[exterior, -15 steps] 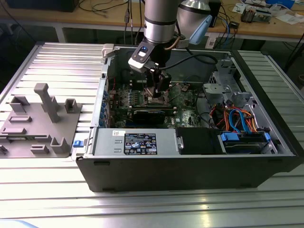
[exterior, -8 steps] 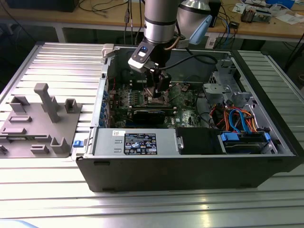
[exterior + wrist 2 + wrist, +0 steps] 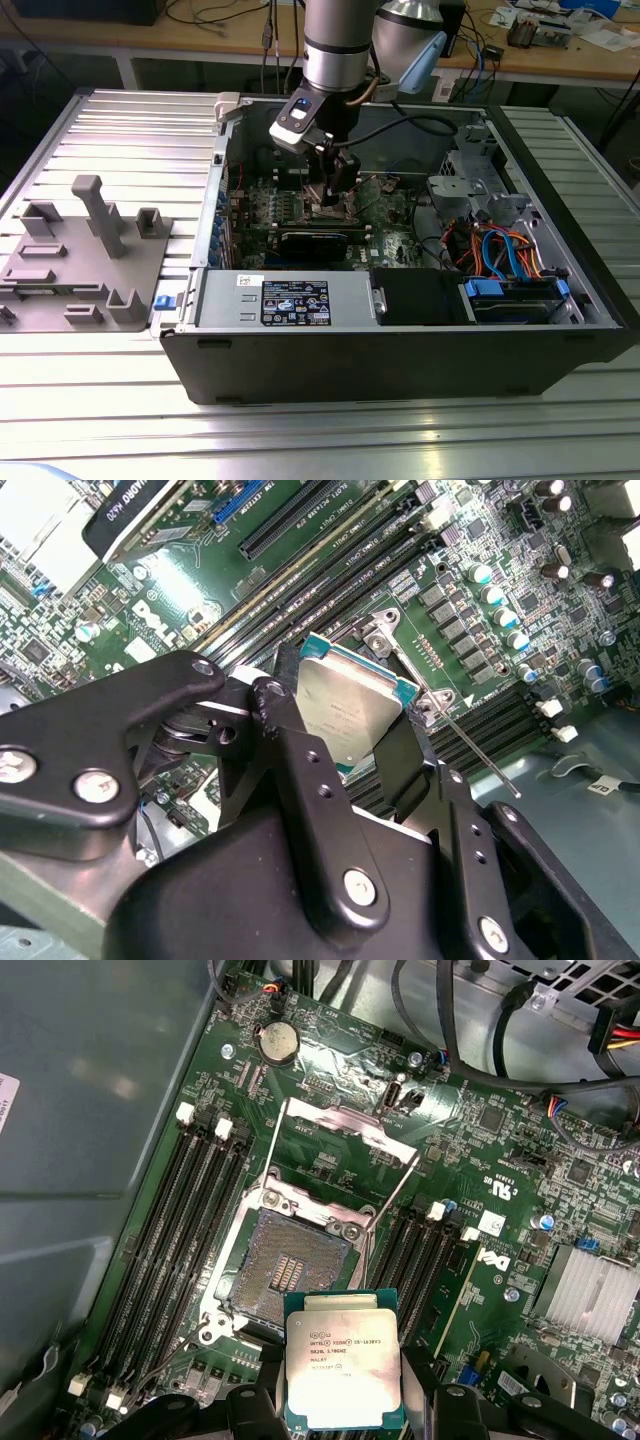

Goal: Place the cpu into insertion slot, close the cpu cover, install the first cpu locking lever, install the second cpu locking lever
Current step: 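Place the cpu into insertion slot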

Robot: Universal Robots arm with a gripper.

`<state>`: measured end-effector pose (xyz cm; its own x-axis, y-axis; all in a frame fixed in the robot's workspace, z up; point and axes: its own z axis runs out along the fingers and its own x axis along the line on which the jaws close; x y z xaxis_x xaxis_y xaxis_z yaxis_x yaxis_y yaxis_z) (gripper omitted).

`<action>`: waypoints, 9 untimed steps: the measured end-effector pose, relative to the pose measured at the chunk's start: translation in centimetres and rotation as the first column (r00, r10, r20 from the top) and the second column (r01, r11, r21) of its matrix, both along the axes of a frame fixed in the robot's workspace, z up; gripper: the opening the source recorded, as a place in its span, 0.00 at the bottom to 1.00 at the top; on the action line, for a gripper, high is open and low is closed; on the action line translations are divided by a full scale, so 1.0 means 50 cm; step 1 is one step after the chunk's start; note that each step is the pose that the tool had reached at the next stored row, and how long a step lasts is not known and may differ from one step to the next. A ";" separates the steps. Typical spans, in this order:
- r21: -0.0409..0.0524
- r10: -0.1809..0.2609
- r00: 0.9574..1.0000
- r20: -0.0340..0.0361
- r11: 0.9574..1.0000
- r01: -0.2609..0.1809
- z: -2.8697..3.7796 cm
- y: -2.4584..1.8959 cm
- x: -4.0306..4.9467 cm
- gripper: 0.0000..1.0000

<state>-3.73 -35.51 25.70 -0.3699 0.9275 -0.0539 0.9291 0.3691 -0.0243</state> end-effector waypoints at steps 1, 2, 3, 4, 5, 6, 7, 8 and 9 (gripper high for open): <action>0.000 -0.001 1.000 0.000 1.000 0.001 0.000 0.0000 0.000 0.55; 0.000 -0.001 1.000 0.000 1.000 0.001 0.000 0.0000 0.000 0.55; 0.000 -0.002 1.000 0.000 1.000 0.002 0.000 0.0000 0.000 0.55; 0.000 -0.002 1.000 0.000 1.000 0.002 0.000 0.0000 0.000 0.55; 0.000 -0.003 1.000 0.000 1.000 0.003 0.000 0.0000 0.000 0.55; 0.000 -0.003 1.000 0.000 1.000 0.003 0.000 0.0000 0.000 0.55; 0.000 -0.004 1.000 0.000 1.000 0.004 0.000 0.0000 0.000 0.55; 0.000 -0.005 1.000 0.000 1.000 0.005 -0.001 0.0000 0.000 0.55; 0.000 -0.005 1.000 0.000 1.000 0.005 -0.001 0.0000 0.000 0.55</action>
